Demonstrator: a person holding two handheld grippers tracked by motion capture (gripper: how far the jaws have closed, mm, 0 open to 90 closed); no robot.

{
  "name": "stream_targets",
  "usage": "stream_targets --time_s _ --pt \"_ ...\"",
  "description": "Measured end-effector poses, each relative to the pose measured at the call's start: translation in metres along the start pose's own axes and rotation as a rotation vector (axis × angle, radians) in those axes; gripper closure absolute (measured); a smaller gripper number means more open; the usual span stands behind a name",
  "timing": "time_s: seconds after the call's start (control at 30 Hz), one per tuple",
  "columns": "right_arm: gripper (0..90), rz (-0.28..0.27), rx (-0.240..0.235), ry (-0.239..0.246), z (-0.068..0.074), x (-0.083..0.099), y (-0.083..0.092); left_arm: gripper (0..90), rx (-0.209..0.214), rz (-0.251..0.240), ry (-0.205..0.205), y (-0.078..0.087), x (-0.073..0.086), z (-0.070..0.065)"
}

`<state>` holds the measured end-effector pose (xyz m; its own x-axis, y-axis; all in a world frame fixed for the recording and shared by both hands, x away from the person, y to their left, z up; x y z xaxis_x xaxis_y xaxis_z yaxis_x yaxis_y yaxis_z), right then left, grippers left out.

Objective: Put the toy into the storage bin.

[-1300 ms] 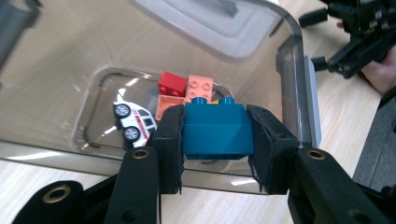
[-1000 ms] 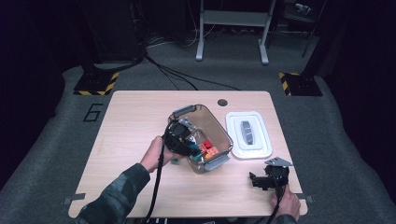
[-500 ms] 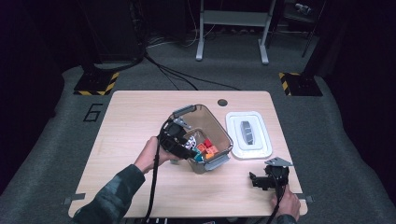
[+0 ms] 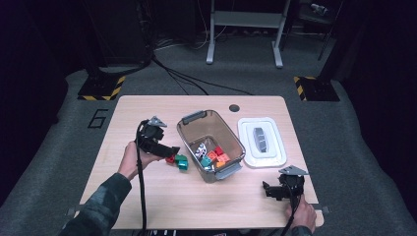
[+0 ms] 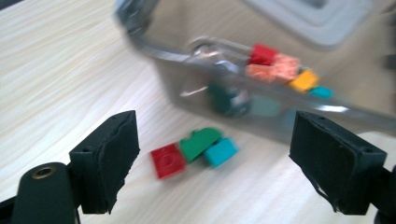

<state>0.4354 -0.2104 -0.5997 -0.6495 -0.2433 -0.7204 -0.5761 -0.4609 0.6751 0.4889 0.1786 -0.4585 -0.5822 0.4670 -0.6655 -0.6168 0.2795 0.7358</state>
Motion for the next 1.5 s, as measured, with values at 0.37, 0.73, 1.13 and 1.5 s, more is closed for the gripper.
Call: stream_targets --time_s 0.37,0.73,1.13,1.5 --pt "0.0 0.0 0.0 0.0 0.0 0.0 0.0 15.8 -0.117 0.037 0.041 -0.043 0.038 0.02" --pt "0.0 0.0 0.0 0.0 0.0 0.0 0.0 19.7 -0.146 0.078 0.063 -0.084 0.074 0.02" --pt "0.0 0.0 0.0 0.0 0.0 0.0 0.0 32.8 -0.153 0.064 0.067 -0.098 0.077 0.022" --pt "0.0 0.0 0.0 0.001 0.0 0.0 0.0 57.5 -0.124 0.057 0.075 -0.101 0.073 0.017"
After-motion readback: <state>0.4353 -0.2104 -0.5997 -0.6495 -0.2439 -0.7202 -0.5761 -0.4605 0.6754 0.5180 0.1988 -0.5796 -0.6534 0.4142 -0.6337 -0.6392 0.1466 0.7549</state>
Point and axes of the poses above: each handheld gripper's, and its own axes: y roughly backward along the jaws, x roughly out of its underside, z roughly to its left, the point moved 10 cm from there along -y, roughly forward along the jaws, and after that the axes turned 13 degrees about -x, right-handed, at the moved point
